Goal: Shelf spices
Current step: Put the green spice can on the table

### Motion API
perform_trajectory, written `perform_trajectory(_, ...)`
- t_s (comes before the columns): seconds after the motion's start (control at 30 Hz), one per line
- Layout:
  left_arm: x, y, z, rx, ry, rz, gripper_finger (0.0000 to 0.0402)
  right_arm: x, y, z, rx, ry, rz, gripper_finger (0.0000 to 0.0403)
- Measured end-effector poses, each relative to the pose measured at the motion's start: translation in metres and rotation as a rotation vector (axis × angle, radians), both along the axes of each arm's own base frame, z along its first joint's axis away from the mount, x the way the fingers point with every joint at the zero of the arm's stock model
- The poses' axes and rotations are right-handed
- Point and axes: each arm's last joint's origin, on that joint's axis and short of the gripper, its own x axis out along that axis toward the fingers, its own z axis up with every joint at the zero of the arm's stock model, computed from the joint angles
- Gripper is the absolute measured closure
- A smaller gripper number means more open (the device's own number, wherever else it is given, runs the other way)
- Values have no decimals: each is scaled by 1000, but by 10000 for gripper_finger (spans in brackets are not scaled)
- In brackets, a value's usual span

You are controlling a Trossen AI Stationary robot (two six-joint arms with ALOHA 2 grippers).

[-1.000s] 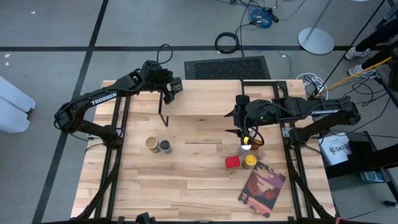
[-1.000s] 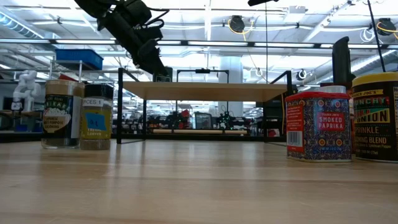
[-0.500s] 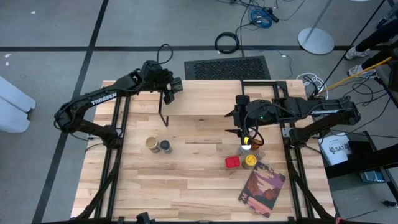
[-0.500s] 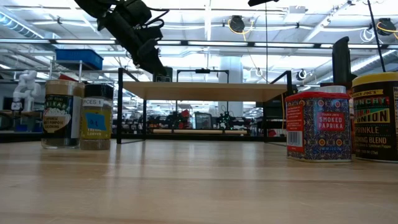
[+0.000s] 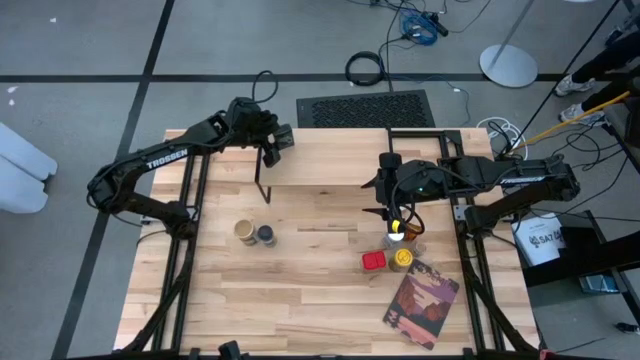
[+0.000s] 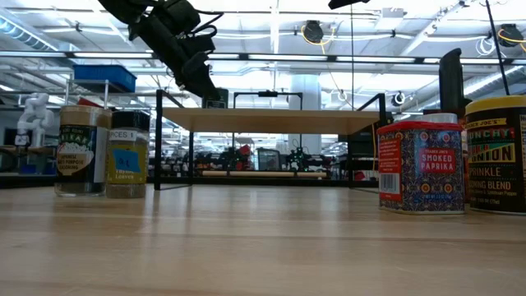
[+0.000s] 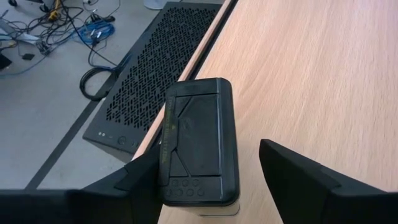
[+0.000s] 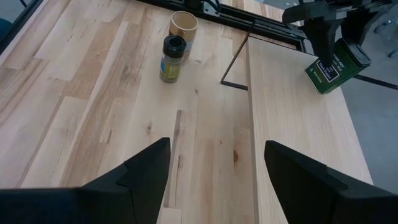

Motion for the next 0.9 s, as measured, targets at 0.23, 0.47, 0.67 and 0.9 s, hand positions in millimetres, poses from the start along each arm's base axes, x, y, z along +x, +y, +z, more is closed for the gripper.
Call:
perform_trajectory(0.23, 0, 0, 0, 3, -4, 0, 153, 0, 0, 0, 0, 0, 0, 154)
perform_trajectory(0.47, 1, 1, 2, 19, -24, 0, 153, 0, 0, 0, 0, 0, 0, 154)
perform_trajectory(0.67, 1, 1, 2, 18, -23, 1, 153, 0, 0, 0, 0, 0, 0, 154)
perform_trajectory(0.9, 1, 2, 2, 19, -23, 5, 178, 0, 0, 0, 0, 0, 0, 154)
